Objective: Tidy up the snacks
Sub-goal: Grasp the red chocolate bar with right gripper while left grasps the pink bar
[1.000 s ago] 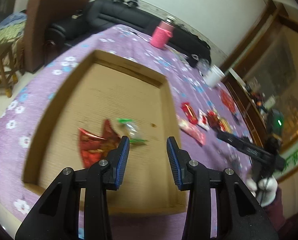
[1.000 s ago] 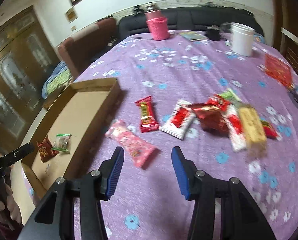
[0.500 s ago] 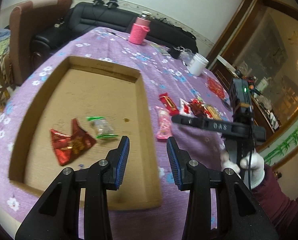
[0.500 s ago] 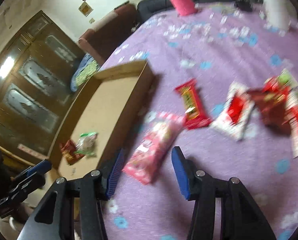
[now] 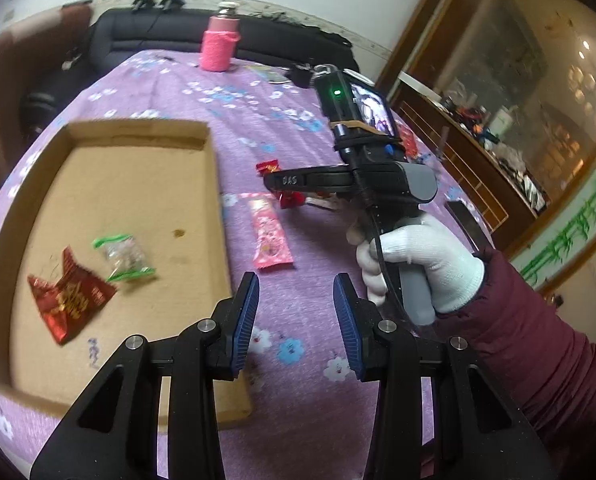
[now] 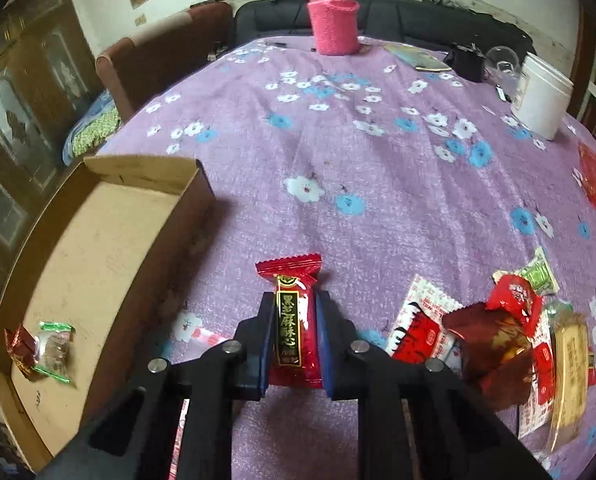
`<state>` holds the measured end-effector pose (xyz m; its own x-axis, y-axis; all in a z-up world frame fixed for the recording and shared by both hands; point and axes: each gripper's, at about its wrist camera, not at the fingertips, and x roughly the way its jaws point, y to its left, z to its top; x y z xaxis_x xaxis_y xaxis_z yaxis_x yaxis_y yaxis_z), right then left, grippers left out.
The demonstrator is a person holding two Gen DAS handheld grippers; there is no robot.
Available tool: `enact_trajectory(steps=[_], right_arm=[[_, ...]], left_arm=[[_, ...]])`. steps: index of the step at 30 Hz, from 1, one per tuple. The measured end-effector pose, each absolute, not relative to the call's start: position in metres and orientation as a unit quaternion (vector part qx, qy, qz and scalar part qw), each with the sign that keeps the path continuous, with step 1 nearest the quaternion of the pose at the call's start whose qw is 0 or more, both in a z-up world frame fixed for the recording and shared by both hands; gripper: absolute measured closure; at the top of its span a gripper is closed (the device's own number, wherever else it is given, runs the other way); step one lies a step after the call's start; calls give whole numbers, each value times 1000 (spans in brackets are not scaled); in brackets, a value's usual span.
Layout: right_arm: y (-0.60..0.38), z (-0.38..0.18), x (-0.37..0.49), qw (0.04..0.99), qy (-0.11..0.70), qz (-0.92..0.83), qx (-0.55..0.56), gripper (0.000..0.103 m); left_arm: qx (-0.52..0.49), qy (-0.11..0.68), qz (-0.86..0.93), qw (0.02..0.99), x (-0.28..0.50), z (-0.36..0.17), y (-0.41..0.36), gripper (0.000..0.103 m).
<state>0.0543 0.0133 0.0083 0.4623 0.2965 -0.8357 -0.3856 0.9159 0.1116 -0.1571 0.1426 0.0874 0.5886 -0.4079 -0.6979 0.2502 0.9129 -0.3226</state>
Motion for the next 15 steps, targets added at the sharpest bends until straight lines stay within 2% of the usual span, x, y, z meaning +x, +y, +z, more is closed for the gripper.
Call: enact_trajectory(steps=[15], right_arm=[[-80, 26, -17, 852, 470, 221, 63, 81]], left_arm=[[-10, 453, -130, 882, -66, 51, 89, 65]])
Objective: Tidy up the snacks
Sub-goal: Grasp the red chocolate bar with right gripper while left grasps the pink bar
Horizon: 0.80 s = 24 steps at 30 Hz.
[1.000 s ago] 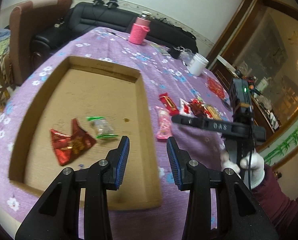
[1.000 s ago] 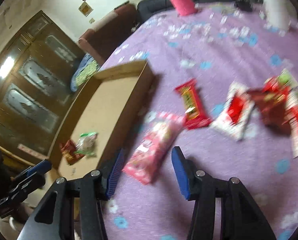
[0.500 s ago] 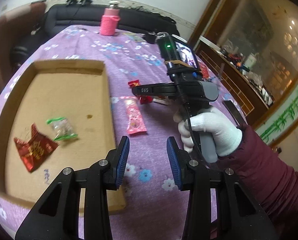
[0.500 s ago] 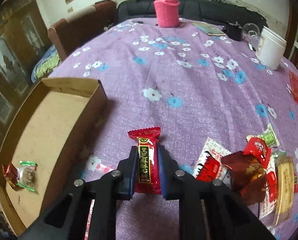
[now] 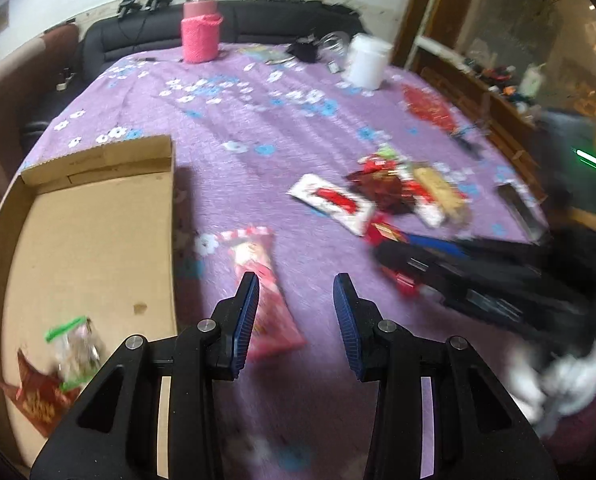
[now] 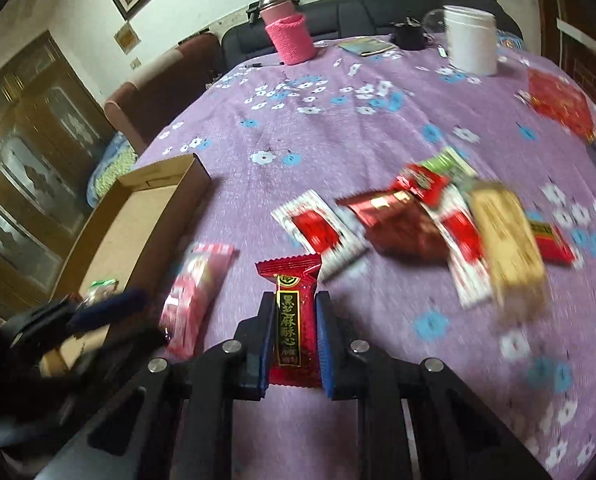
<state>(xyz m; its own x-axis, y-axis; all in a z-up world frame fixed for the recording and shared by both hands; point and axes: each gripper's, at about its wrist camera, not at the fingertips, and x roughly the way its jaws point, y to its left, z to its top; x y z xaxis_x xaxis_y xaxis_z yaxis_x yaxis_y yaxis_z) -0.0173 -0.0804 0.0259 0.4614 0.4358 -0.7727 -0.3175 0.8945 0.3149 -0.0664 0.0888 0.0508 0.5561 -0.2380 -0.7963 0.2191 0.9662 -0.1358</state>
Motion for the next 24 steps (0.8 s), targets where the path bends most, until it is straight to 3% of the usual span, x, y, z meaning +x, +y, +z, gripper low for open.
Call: enact_trajectory(steps=[13, 20, 21, 22, 24], right_arm=[[-98, 9, -29, 841, 474, 244, 92, 81], [-102, 9, -33, 842, 470, 246, 100, 81], [-102, 9, -33, 842, 470, 246, 100, 81], [-102, 8, -33, 842, 470, 246, 101, 81], [-103, 8, -34, 841, 470, 245, 102, 81]], left_arm=[[69, 511, -68, 854, -41, 18, 67, 63], [50, 513, -66, 854, -29, 18, 69, 58], [57, 510, -71, 856, -30, 19, 66, 61], [60, 506, -80, 857, -32, 19, 63, 77], [66, 499, -91, 859, -37, 20, 57, 79]])
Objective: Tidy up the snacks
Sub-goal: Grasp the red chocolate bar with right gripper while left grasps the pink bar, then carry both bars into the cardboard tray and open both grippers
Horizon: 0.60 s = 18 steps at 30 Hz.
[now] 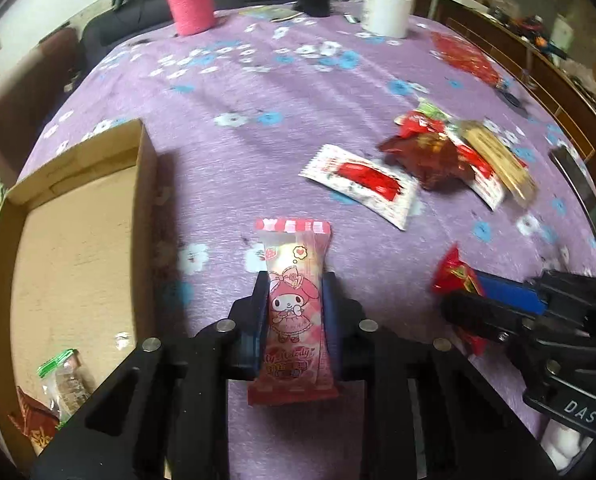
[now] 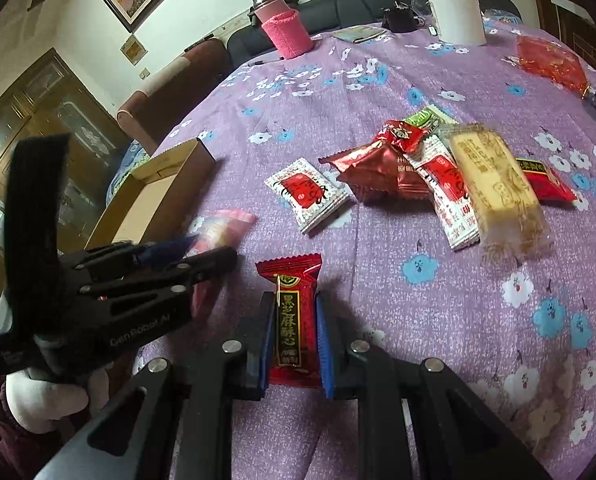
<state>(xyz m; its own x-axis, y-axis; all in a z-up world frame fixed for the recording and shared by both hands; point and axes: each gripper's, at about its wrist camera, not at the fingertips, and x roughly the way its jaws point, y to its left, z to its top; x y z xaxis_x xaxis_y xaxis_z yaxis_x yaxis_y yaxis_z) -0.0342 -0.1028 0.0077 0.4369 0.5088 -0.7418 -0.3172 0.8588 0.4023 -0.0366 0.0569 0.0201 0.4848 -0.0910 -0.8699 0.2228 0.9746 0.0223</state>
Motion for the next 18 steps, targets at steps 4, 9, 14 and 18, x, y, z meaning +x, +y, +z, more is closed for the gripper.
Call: enact_trajectory(steps=[4, 9, 14, 18], right_arm=[[-105, 13, -40, 845, 465, 246, 101, 81], [-105, 23, -46, 849, 458, 247, 95, 81], [-87, 35, -52, 845, 454, 267, 90, 81], [-61, 44, -56, 838, 455, 292, 79, 81]], left_arm=[[32, 485, -107, 868, -46, 28, 61, 80], [-65, 463, -130, 874, -63, 52, 94, 79], [-119, 430, -97, 890, -85, 73, 150, 79], [-155, 418, -45, 894, -94, 76, 210, 79]])
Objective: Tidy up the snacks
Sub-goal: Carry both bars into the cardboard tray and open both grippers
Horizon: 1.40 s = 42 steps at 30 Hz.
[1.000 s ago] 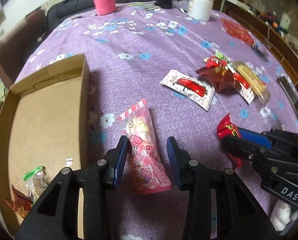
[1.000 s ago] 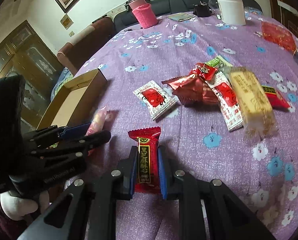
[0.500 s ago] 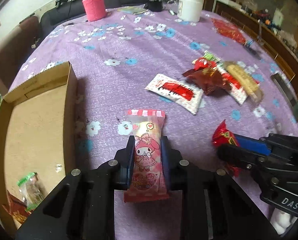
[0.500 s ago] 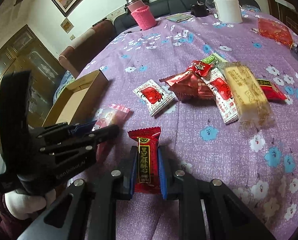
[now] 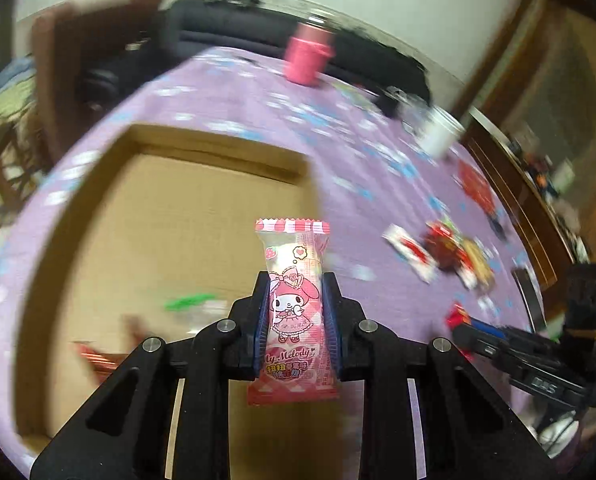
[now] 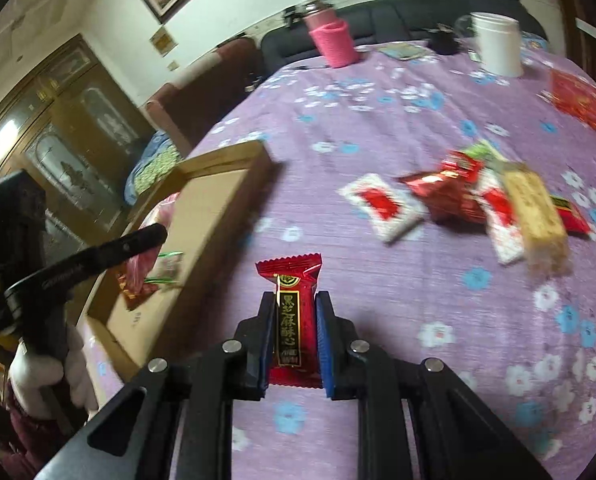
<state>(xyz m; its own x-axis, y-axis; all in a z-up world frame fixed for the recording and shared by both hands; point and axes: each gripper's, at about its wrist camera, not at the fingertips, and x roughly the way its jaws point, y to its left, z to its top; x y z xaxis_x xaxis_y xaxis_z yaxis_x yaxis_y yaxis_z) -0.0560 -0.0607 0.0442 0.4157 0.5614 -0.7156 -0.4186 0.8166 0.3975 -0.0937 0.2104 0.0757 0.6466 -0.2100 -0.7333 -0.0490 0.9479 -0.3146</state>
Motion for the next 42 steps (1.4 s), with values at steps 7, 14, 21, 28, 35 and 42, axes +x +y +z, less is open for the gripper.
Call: enact_trajectory(steps=[7, 14, 21, 28, 35, 42], right_arm=[[9, 48, -52, 810, 473, 342, 58, 81], [80, 41, -58, 790, 487, 372, 7, 81], [116, 25, -61, 787, 496, 366, -37, 79], [104, 38, -70, 800, 466, 376, -32, 70], [83, 61, -86, 817, 430, 383, -23, 66], [25, 74, -98, 859, 381, 342, 2, 56]], left_arm=[[-181, 427, 2, 886, -90, 61, 276, 79], [-189, 434, 7, 881, -76, 52, 300, 79], [-221, 427, -11, 877, -82, 52, 310, 79], [-250, 392, -9, 885, -115, 74, 306, 79], [-248, 357, -34, 900, -143, 99, 271, 79], [-212, 372, -93, 899, -143, 111, 206, 79]])
